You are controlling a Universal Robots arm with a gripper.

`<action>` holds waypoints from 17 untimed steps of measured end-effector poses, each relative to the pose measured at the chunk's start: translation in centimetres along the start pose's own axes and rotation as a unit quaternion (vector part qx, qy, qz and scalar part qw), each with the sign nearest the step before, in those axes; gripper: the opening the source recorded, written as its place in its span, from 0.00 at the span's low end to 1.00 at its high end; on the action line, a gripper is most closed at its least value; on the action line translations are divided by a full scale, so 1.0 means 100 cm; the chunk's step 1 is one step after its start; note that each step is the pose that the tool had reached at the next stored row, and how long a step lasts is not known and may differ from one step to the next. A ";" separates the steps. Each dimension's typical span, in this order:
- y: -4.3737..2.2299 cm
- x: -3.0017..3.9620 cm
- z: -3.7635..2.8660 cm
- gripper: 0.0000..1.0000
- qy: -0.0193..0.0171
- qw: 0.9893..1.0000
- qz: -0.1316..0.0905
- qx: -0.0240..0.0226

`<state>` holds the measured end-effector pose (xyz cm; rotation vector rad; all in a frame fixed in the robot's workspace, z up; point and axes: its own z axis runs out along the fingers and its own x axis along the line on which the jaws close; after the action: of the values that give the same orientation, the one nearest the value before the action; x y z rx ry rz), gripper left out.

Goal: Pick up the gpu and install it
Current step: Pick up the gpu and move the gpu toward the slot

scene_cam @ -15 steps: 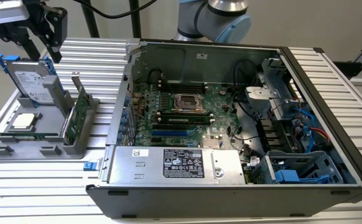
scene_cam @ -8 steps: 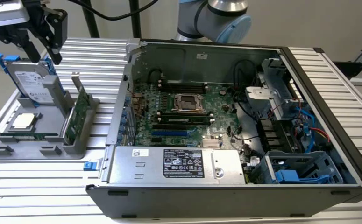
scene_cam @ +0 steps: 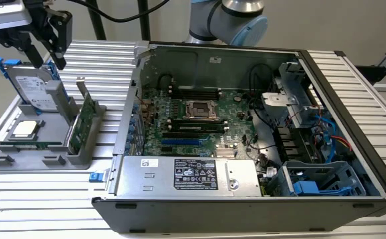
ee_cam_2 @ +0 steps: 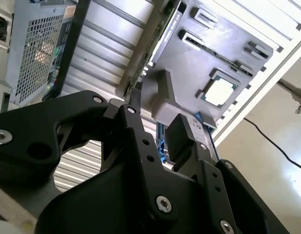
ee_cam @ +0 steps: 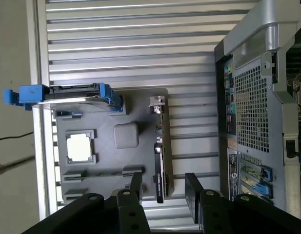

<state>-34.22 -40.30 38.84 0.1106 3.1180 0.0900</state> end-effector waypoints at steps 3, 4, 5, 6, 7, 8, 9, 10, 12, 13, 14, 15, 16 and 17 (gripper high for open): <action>-0.0004 0.0000 0.0005 1.00 0.000 1.000 0.000 0.000; -0.0005 0.0000 0.0007 1.00 0.000 1.000 0.000 0.000; -0.0008 -0.0001 0.0009 1.00 0.000 1.000 0.000 0.000; -0.0012 -0.0001 0.0013 1.00 0.000 1.000 0.000 0.000; -0.0017 -0.0002 0.0016 1.00 0.000 1.000 0.000 0.000; -0.0023 -0.0002 0.0020 1.00 0.000 1.000 0.000 0.000; -0.0030 -0.0002 0.0024 1.00 0.000 1.000 0.000 0.000; -0.0037 -0.0002 0.0029 1.00 0.000 1.000 0.000 0.000; -0.0053 -0.0003 0.0040 1.00 0.000 1.000 0.000 0.000; -0.0062 -0.0004 0.0047 1.00 0.000 1.000 0.000 0.000; -0.0069 -0.0004 0.0054 1.00 0.000 1.000 0.000 0.000; -0.0079 -0.0005 0.0062 1.00 0.000 1.000 0.000 0.000; -0.0088 -0.0005 0.0071 1.00 0.000 1.000 0.000 0.000; -0.0095 -0.0006 0.0081 1.00 0.000 1.000 0.000 0.000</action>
<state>-34.21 -41.21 37.98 0.1105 3.1179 0.0900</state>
